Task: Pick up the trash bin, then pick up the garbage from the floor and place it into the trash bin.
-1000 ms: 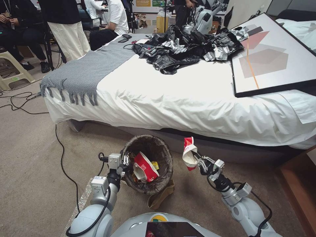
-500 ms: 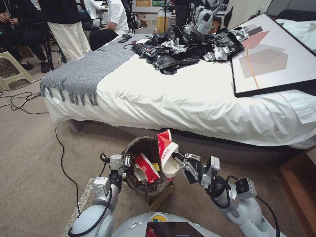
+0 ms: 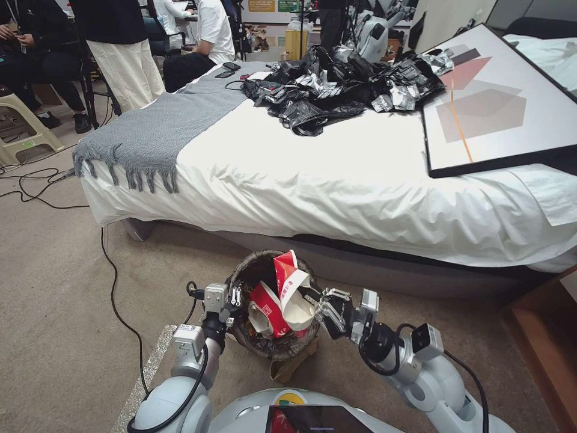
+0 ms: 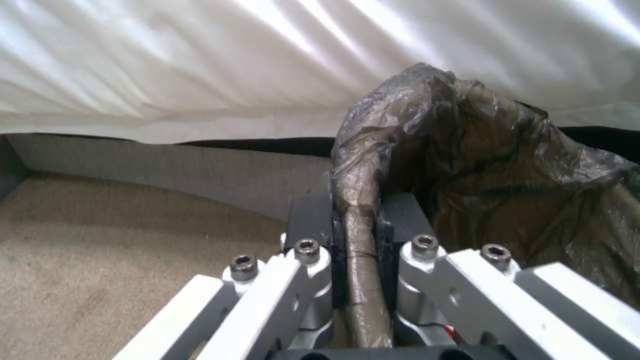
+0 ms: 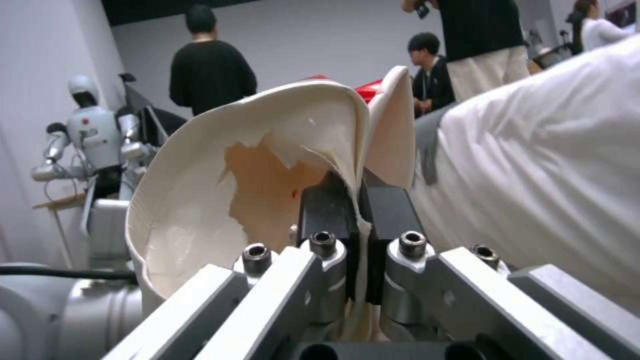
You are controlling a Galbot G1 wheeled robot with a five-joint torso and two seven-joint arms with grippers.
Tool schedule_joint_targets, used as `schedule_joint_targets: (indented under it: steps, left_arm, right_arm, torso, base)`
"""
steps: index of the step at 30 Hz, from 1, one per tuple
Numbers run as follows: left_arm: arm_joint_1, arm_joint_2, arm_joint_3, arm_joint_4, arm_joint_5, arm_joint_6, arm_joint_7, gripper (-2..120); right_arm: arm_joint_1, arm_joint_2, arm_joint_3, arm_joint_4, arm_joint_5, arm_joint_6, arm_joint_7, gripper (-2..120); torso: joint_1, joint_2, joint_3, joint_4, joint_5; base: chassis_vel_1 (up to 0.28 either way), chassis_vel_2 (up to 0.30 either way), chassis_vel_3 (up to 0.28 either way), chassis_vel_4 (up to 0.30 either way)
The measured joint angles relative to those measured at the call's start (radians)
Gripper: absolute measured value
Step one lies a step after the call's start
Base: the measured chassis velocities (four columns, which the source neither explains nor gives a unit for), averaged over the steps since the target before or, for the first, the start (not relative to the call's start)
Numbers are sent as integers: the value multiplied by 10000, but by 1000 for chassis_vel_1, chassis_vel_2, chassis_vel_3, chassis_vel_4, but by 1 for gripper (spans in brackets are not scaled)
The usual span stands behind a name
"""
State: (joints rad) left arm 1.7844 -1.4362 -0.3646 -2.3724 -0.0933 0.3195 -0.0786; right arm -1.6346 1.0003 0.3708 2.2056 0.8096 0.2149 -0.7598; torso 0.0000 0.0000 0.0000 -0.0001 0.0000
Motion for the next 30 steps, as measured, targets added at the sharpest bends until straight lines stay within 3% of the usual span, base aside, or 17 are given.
schedule_joint_targets:
  steps: [18, 30]
  left_arm:
    - [198, -62, 164, -88, 203, -54, 19, 7]
    - [168, -60, 168, -97, 218, -62, 27, 7]
  right_arm:
    - [827, 119, -1052, -1261, -18, -330, 1716, 0]
    - [531, 50, -1453, -1481, -597, -455, 1532, 0]
  torso:
    - [0, 0, 0, 1, 0]
    - [0, 0, 0, 1, -1]
  base:
    - [0, 0, 0, 0]
    - [0, 0, 0, 0]
